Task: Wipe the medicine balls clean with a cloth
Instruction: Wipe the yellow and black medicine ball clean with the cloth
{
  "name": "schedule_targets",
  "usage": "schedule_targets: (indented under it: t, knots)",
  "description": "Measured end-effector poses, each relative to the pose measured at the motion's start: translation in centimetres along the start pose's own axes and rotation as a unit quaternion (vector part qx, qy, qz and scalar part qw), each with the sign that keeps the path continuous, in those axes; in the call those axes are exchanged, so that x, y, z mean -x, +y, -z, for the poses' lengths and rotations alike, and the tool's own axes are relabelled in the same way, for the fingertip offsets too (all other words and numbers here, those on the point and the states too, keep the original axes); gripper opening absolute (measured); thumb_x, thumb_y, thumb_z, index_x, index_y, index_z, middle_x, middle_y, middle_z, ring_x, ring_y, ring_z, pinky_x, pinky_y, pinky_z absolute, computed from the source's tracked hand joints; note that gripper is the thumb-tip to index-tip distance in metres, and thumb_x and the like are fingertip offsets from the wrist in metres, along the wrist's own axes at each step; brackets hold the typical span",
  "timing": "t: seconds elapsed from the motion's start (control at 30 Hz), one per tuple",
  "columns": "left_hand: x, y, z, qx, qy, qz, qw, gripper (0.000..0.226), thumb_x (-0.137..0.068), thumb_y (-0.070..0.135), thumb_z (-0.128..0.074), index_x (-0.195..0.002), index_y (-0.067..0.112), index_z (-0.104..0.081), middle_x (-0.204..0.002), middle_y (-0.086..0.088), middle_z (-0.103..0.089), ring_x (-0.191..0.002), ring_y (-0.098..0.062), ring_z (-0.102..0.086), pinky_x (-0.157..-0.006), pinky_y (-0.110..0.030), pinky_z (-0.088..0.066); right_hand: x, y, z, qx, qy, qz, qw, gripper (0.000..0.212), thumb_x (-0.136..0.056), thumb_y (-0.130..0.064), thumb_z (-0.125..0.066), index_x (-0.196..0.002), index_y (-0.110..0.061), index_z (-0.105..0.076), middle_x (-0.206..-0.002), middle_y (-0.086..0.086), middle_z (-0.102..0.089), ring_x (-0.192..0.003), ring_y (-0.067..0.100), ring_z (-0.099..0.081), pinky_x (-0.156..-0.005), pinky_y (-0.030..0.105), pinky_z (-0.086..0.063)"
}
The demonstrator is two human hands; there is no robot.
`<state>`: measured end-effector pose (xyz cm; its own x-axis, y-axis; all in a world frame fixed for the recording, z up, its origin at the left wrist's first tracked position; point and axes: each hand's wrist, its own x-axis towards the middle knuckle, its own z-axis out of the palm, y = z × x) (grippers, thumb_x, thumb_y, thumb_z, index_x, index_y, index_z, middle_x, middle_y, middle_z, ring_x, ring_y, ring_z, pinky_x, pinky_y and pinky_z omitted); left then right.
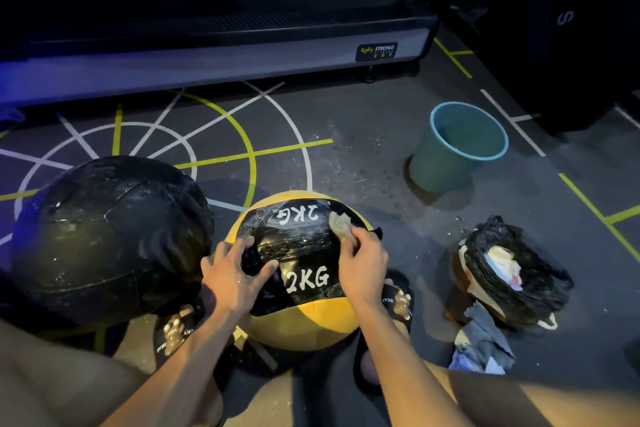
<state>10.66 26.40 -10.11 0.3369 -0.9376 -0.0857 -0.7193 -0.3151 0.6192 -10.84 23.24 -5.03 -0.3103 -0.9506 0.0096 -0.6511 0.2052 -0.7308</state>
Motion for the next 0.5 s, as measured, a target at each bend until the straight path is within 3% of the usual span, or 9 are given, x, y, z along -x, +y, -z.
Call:
schedule_targets:
  t: [0.07,0.2,0.27,0.4,0.43,0.5]
  knots:
    - [0.1,0.0,0.1,-0.003,-0.005,-0.004,1.0,0.087,-0.062,0.089,-0.053,-0.125,0.031,-0.066,-0.113,0.005,-0.051,-0.107,-0.03,-0.048,-0.084,-0.032,-0.029,-0.2,1.1,1.2,0.03,-0.032,0.042,0.998,0.01,-0.096,-0.008,-0.062,-0.098,-0.012,-0.071,-0.092,-0.001,-0.062,-0.077,0.01,-0.053,-0.067,0.015,-0.031]
    - [0.5,0.6,-0.2,-0.001,-0.005,-0.008,1.0,0.067,-0.075,0.07,-0.077,-0.127,0.029,-0.065,-0.116,0.0,-0.053,-0.107,-0.03,-0.043,-0.086,-0.034,-0.031,-2.6,3.2,3.1,0.064,0.003,-0.044,0.997,0.024,-0.094,-0.006,-0.063,-0.075,-0.016,-0.052,-0.08,0.013,-0.063,-0.076,0.032,-0.057,-0.062,0.026,-0.022]
    - [0.4,0.8,-0.3,-0.002,-0.002,-0.007,1.0,0.063,-0.076,0.063,-0.081,-0.126,0.027,-0.067,-0.116,-0.002,-0.055,-0.107,-0.033,-0.045,-0.086,-0.034,-0.031,-1.1,1.8,2.0,0.059,-0.016,-0.011,0.998,0.018,-0.094,-0.009,-0.063,-0.079,-0.016,-0.058,-0.081,0.005,-0.061,-0.073,0.024,-0.054,-0.061,0.023,-0.025]
    - [0.2,0.4,-0.4,-0.007,-0.007,-0.004,1.0,0.064,-0.075,0.065,-0.079,-0.127,0.03,-0.065,-0.118,-0.001,-0.055,-0.111,-0.035,-0.047,-0.087,-0.036,-0.034,2.9,0.5,-0.3,0.043,-0.129,0.123,0.983,0.004,-0.095,-0.014,-0.066,-0.095,-0.018,-0.069,-0.086,-0.008,-0.062,-0.073,0.005,-0.053,-0.064,0.014,-0.033]
    - [0.2,0.2,-0.3,-0.005,-0.014,-0.001,1.0,0.066,-0.074,0.07,-0.077,-0.127,0.032,-0.065,-0.118,0.0,-0.054,-0.111,-0.035,-0.047,-0.088,-0.038,-0.035,2.4,1.0,0.1,0.039,-0.125,0.125,0.984,0.007,-0.093,-0.014,-0.067,-0.089,-0.019,-0.067,-0.081,-0.009,-0.06,-0.07,0.005,-0.051,-0.063,0.018,-0.035]
    - [0.1,-0.4,-0.4,-0.004,-0.014,-0.006,1.0,0.076,-0.068,0.085,-0.064,-0.125,0.034,-0.064,-0.116,0.003,-0.054,-0.11,-0.033,-0.05,-0.088,-0.037,-0.034,0.2,2.2,1.7,0.021,-0.052,0.048,0.997,0.023,-0.089,-0.008,-0.068,-0.074,-0.021,-0.055,-0.067,-0.007,-0.053,-0.061,0.014,-0.047,-0.059,0.028,-0.035]
